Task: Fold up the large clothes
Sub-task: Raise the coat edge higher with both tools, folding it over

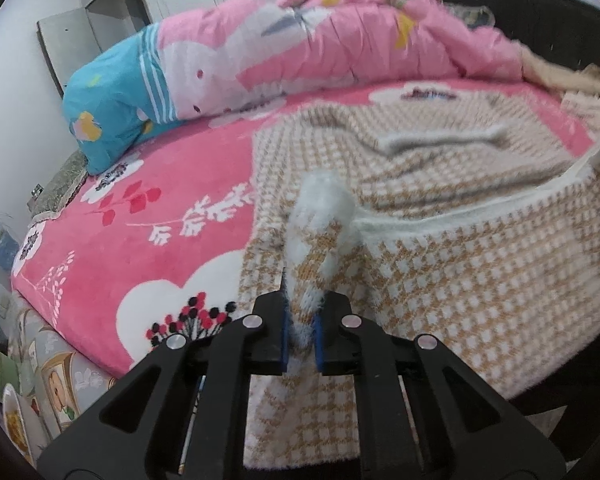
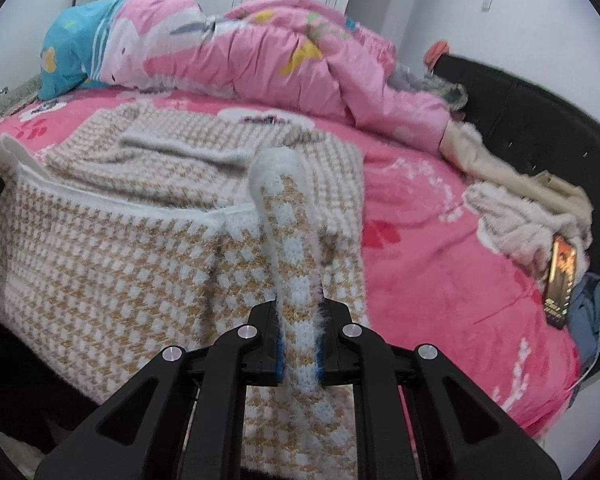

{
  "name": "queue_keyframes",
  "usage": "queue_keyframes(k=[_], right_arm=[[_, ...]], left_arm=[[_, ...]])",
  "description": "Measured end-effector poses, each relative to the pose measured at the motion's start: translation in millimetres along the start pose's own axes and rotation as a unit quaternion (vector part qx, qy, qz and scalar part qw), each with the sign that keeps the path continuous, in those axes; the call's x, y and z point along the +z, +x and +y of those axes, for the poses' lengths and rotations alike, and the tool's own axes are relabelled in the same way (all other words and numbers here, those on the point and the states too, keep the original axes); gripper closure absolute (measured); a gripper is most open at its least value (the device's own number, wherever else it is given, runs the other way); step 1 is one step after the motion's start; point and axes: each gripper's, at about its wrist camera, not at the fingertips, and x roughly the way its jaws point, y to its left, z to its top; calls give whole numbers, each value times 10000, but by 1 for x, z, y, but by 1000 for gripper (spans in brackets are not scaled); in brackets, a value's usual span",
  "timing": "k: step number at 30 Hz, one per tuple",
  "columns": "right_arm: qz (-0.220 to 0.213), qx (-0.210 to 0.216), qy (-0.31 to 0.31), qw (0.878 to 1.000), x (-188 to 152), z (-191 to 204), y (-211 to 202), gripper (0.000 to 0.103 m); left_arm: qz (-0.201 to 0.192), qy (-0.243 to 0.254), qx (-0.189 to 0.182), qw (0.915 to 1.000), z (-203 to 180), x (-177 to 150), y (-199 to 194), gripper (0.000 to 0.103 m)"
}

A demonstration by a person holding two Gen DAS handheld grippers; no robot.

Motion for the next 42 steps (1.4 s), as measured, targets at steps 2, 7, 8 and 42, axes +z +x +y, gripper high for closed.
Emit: queue_keyframes(k=[2,7,8,42], right_arm=[[-169,-17,45,9998,0,-2,-13,93],[-512,54,305,9982,3,-11,-38,94],[-577,56,335,9978,5,-13,-41,94],[930,2191,2285,9440,148,-125,257,59]], left_arm=[[-146,-99,-94,9998,6,-1,-13,95],[-550,-264,-283,9977,17,6,-49,96],[-613,-288,-304,9972,18,9,-53,96],[1259,-2294,-2298,9374,108,192,259,69]])
